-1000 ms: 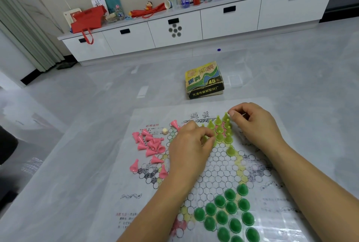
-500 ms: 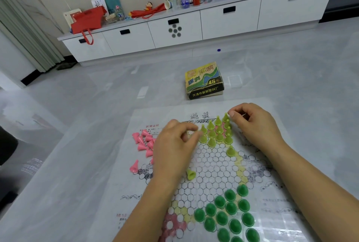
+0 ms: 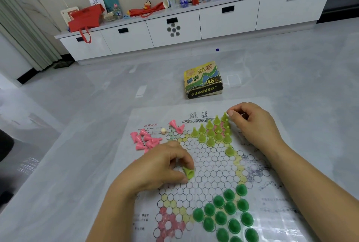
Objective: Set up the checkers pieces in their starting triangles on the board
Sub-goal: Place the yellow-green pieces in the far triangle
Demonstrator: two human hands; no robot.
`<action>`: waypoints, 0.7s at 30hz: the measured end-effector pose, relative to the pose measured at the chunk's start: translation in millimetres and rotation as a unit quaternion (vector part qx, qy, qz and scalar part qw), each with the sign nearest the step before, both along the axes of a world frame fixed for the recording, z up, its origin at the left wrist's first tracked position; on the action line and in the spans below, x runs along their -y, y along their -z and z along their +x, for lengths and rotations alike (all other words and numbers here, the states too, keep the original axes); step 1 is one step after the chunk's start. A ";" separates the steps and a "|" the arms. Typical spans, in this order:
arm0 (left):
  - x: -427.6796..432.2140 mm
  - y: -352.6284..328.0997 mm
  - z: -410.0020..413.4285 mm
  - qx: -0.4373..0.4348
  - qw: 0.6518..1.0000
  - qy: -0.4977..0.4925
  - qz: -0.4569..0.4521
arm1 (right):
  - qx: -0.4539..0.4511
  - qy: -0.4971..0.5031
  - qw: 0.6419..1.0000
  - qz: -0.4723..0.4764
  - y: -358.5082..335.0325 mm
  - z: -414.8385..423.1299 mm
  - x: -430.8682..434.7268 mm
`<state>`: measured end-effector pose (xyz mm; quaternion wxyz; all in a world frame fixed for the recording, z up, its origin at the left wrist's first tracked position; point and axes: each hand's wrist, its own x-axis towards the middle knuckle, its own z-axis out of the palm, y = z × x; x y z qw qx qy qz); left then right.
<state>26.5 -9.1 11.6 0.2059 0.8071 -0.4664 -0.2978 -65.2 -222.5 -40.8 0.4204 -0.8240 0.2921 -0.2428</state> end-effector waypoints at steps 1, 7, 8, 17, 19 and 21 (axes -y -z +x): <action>1.4 2.5 0.3 0.006 1.000 -0.006 -0.006 | 0.001 0.000 1.000 0.001 -0.3 -0.1 -0.1; 16.8 8.7 -11.7 0.034 0.991 -0.068 -0.112 | -0.001 -0.001 1.000 0.000 -1.3 -0.6 -0.3; 19.7 9.9 -15.2 0.061 0.989 -0.065 -0.116 | -0.001 -0.001 1.000 0.001 -1.3 -0.4 -0.4; 42.7 18.1 -37.2 0.204 0.969 -0.002 -0.141 | 0.000 0.001 1.000 0.000 -1.8 0.0 -0.7; 45.6 20.6 -40.3 0.200 0.969 -0.007 -0.144 | 0.001 0.001 1.000 0.000 -2.2 0.0 -0.9; 44.7 23.4 -41.7 0.196 0.968 -0.029 -0.151 | 0.002 0.000 1.000 0.001 -2.4 -0.2 -0.9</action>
